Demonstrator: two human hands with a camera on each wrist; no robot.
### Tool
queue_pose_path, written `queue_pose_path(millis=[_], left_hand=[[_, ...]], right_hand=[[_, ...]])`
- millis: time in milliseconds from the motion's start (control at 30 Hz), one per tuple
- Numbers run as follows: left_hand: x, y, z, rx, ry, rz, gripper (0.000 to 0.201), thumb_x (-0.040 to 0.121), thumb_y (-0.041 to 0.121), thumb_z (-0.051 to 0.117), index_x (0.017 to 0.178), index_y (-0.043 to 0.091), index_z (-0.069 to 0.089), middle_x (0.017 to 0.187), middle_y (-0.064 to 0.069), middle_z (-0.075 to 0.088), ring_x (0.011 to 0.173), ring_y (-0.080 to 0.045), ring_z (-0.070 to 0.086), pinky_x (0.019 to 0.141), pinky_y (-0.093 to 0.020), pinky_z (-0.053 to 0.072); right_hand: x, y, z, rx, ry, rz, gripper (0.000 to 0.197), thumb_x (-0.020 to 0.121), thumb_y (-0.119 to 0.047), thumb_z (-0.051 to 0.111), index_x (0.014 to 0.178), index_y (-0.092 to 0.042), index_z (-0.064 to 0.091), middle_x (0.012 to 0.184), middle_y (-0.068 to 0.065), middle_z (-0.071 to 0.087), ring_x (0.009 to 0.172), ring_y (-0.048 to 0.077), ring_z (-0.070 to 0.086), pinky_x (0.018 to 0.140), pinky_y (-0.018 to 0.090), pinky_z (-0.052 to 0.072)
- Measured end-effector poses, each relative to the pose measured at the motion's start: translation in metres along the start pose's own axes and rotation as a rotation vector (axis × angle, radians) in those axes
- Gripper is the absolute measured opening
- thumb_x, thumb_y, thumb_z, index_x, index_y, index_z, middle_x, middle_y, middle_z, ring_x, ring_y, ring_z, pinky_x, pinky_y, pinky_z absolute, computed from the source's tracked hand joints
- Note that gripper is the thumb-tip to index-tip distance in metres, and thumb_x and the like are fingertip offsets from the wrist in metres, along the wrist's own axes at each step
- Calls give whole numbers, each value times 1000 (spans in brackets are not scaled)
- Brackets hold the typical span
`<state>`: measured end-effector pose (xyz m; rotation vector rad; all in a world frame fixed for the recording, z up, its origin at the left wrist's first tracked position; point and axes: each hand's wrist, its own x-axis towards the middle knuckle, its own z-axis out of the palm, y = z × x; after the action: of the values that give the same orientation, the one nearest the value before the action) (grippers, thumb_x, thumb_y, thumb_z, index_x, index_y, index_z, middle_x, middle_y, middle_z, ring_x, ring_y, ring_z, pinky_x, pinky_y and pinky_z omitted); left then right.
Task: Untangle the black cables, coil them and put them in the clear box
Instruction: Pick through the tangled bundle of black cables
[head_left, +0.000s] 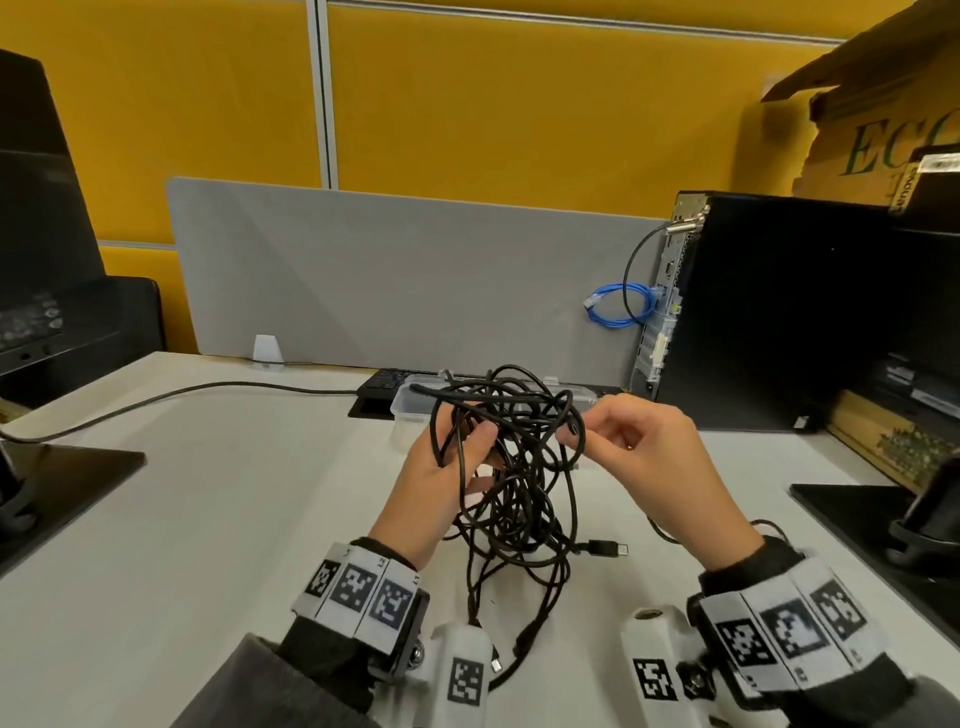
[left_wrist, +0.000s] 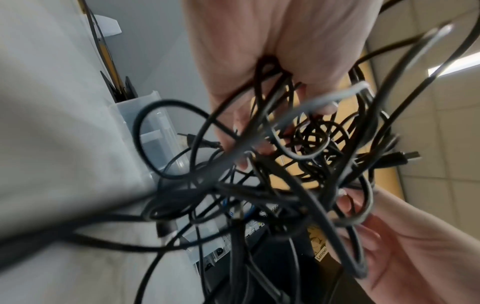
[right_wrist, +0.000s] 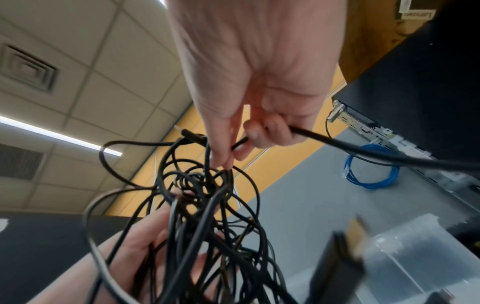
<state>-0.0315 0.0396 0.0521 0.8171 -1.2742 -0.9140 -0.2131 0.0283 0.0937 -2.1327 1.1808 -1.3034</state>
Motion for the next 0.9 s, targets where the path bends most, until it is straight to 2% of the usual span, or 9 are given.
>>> queue_pose_path(millis=[100, 200, 367, 467, 567, 667, 733, 800, 900], left_hand=[[1, 1, -2, -102, 59, 27, 14, 86, 24, 53, 99, 24, 60, 94, 7, 72, 90, -15, 68, 70, -27, 54], [1, 4, 0, -144, 41, 56, 14, 91, 14, 50, 100, 20, 59, 95, 2, 72, 88, -17, 69, 66, -23, 54], [0, 3, -1, -175, 22, 73, 26, 81, 12, 68, 105, 17, 59, 105, -5, 69, 101, -21, 66, 73, -25, 53], [0, 1, -3, -253, 10, 55, 26, 78, 13, 62, 104, 13, 60, 104, -6, 70, 103, -24, 65, 77, -27, 54], [1, -1, -6, -288, -25, 29, 31, 79, 10, 59, 111, 9, 58, 108, -9, 69, 105, -25, 64, 81, -30, 53], [0, -1, -8, -325, -64, -2, 35, 76, 4, 56, 110, 11, 59, 99, -7, 71, 96, -22, 67, 77, -28, 54], [-1, 0, -8, -344, -106, -14, 34, 76, 4, 56, 109, 14, 61, 97, -6, 71, 93, -21, 67, 76, -27, 54], [-1, 2, -7, -354, -154, -22, 36, 77, 4, 55, 111, 13, 59, 96, -6, 72, 91, -19, 68, 74, -27, 55], [-2, 3, -8, -393, -164, -47, 41, 76, 5, 58, 116, 11, 55, 93, -5, 71, 87, -18, 69, 73, -27, 56]], right_hand=[[-3, -9, -3, 136, -109, 71, 10, 80, -25, 69, 71, -22, 70, 60, -10, 62, 55, 3, 44, 52, 11, 37], [-7, -18, -3, 365, -132, 150, 10, 84, -20, 64, 80, -17, 73, 61, -9, 64, 56, -2, 51, 53, 6, 39], [-7, -24, 7, 209, -131, 108, 8, 83, -17, 67, 78, -17, 74, 48, -11, 57, 46, -1, 46, 49, 7, 36], [-9, -24, 14, 85, -103, 86, 13, 81, -20, 68, 68, -22, 68, 48, -1, 57, 46, 4, 44, 50, 13, 38], [-11, -25, 21, 129, -75, 109, 19, 81, -15, 69, 64, -19, 62, 47, 2, 56, 42, 4, 43, 47, 9, 35], [-12, -24, 25, 197, -81, 161, 23, 82, -4, 68, 63, -14, 59, 42, -5, 57, 41, -1, 50, 49, 6, 38], [-14, -25, 27, 288, -63, 205, 25, 82, 0, 65, 62, -12, 57, 42, -4, 57, 40, -1, 50, 48, 6, 39], [-16, -27, 31, 385, -34, 240, 25, 82, 2, 64, 62, -12, 57, 43, -2, 55, 38, 0, 48, 45, 6, 38], [-16, -28, 35, 394, 12, 216, 32, 81, 4, 64, 58, -15, 54, 36, -10, 44, 35, 1, 37, 46, 10, 40]])
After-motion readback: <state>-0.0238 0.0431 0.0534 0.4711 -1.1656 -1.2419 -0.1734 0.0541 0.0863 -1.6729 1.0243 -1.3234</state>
